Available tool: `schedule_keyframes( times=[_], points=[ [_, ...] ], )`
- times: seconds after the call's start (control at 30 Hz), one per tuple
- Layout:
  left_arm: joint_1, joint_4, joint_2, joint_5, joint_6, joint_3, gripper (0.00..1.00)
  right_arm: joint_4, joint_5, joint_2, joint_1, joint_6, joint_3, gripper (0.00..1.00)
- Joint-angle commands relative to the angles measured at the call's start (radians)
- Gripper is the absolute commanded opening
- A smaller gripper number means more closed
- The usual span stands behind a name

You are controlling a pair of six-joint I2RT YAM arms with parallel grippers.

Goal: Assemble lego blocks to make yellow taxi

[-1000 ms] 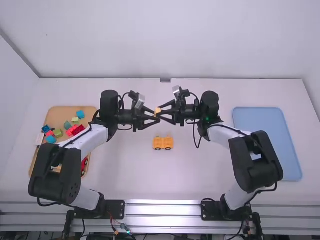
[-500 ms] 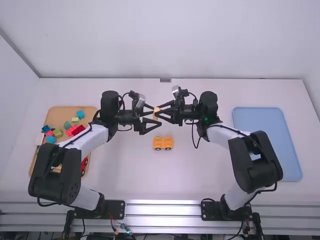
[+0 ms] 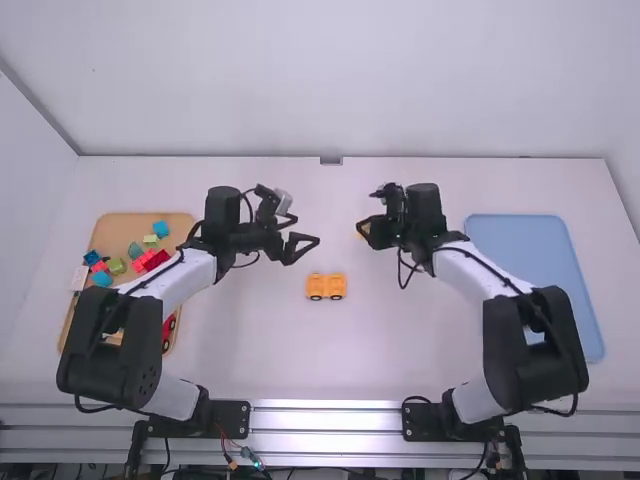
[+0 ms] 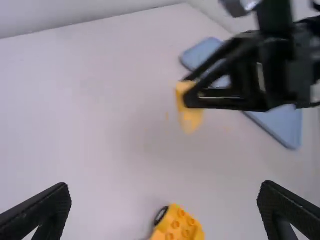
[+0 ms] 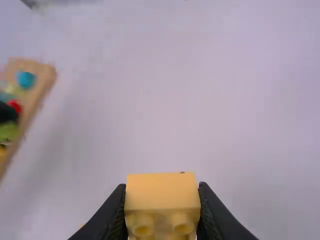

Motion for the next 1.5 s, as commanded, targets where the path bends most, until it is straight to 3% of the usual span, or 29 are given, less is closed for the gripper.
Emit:
schedule_keyframes(
  times=[0.0, 0.2, 0.27, 0.37, 0.73, 0.97, 1.17, 1.3, 1.33, 1.37, 1.4, 1.47],
  points=[
    [0.008, 0.017, -0.019, -0.124, 0.016, -0.006, 0.99, -0.135, 0.270, -0.048, 0.040, -0.200, 0.115, 0.02],
    [0.011, -0.045, -0.020, -0.311, 0.018, -0.006, 0.99, -0.541, 0.354, 0.020, 0.114, -0.458, 0.262, 0.02],
    [0.016, -0.051, -0.023, -0.266, 0.072, -0.006, 0.99, -0.614, 0.373, 0.063, 0.125, -0.523, 0.290, 0.01],
    [0.040, -0.055, -0.026, -0.073, 0.250, -0.006, 0.99, -0.708, 0.372, 0.150, 0.142, -0.678, 0.315, 0.00],
    [0.235, -0.272, -0.026, 0.524, 0.865, -0.006, 0.99, -0.727, 0.452, 0.299, 0.233, -0.916, 0.313, 0.00],
    [0.345, -0.341, -0.026, 0.611, 0.914, -0.007, 0.99, -0.726, 0.496, 0.379, 0.248, -0.945, 0.313, 0.00],
    [0.344, -0.339, -0.026, 0.603, 0.914, -0.013, 0.99, -0.717, 0.495, 0.396, 0.247, -0.970, 0.313, 0.16],
    [0.346, -0.341, -0.026, 0.580, 0.944, -0.024, 0.99, -0.707, 0.492, 0.396, 0.248, -0.970, 0.313, 0.39],
    [0.343, -0.338, -0.026, 0.579, 0.944, -0.029, 0.99, -0.699, 0.498, 0.396, 0.247, -0.964, 0.313, 0.74],
    [0.341, -0.335, -0.026, 0.579, 0.944, -0.034, 0.99, -0.691, 0.512, 0.395, 0.247, -0.945, 0.314, 0.90],
    [0.338, -0.333, -0.026, 0.576, 0.944, -0.039, 0.99, -0.690, 0.525, 0.395, 0.248, -0.916, 0.318, 0.99],
    [0.338, -0.332, -0.026, 0.570, 0.944, -0.044, 0.99, -0.698, 0.529, 0.395, 0.248, -0.887, 0.330, 0.99]
  ],
)
